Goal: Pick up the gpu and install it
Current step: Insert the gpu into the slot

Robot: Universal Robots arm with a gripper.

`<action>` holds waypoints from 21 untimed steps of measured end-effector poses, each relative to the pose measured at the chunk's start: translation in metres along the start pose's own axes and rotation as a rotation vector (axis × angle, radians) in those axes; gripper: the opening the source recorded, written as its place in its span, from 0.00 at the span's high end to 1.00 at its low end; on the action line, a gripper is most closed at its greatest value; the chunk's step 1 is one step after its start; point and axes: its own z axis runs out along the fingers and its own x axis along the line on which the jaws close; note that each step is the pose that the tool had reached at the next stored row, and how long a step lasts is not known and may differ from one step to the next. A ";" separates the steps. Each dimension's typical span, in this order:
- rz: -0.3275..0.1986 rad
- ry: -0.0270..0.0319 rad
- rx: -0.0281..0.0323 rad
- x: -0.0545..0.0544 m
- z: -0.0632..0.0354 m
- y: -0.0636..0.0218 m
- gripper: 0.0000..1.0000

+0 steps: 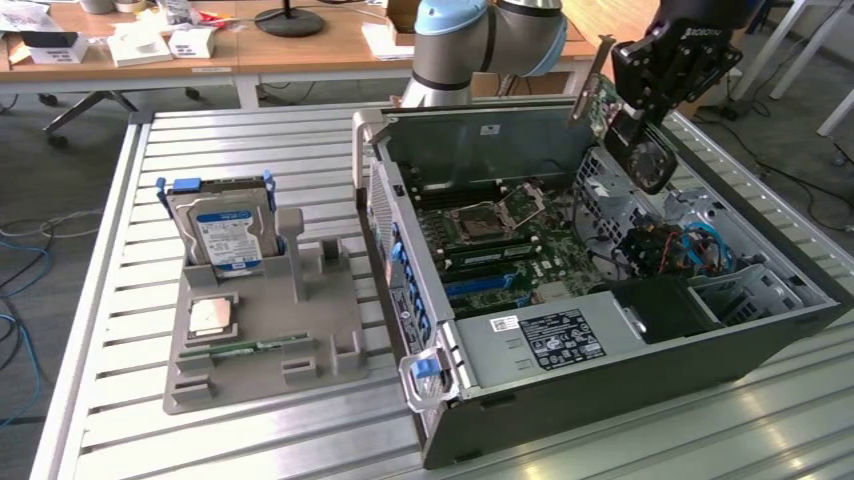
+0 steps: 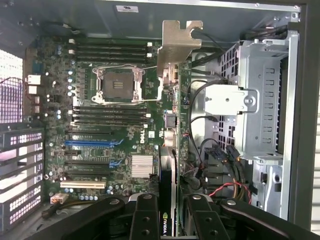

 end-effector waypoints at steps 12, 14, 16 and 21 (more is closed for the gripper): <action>-0.201 0.0088 -0.0031 0.000 0.0003 -0.0001 0.74; -0.237 0.0103 -0.0038 0.000 0.0005 0.0000 0.74; -0.274 0.0119 -0.0042 0.000 0.0005 -0.0001 0.74; -0.364 0.0159 -0.0052 0.000 0.0007 -0.0001 0.74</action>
